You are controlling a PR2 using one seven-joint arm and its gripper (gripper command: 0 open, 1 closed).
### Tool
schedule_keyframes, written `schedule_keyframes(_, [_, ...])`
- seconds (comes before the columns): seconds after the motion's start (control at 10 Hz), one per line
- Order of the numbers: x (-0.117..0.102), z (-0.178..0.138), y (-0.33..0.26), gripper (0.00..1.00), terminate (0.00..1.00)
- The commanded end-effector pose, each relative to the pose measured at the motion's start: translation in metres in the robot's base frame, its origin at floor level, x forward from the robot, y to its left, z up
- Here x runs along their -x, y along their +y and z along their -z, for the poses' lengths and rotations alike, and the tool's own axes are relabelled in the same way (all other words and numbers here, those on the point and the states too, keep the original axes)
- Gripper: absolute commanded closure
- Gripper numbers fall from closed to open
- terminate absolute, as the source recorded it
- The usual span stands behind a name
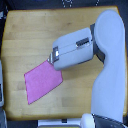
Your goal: Folding a cloth
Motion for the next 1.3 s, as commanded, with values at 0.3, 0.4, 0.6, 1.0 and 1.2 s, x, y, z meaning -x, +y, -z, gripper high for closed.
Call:
schedule_keyframes(0.3, [0.007, 0.064, -0.008, 0.0, 0.0])
schedule_keyframes(0.4, [0.011, 0.067, -0.002, 0.0, 0.0])
schedule_keyframes(0.6, [0.01, 0.064, -0.002, 0.0, 0.0])
schedule_keyframes(1.0, [0.009, 0.068, -0.009, 1.0, 0.0])
schedule_keyframes(1.2, [0.011, 0.073, -0.003, 1.0, 0.0])
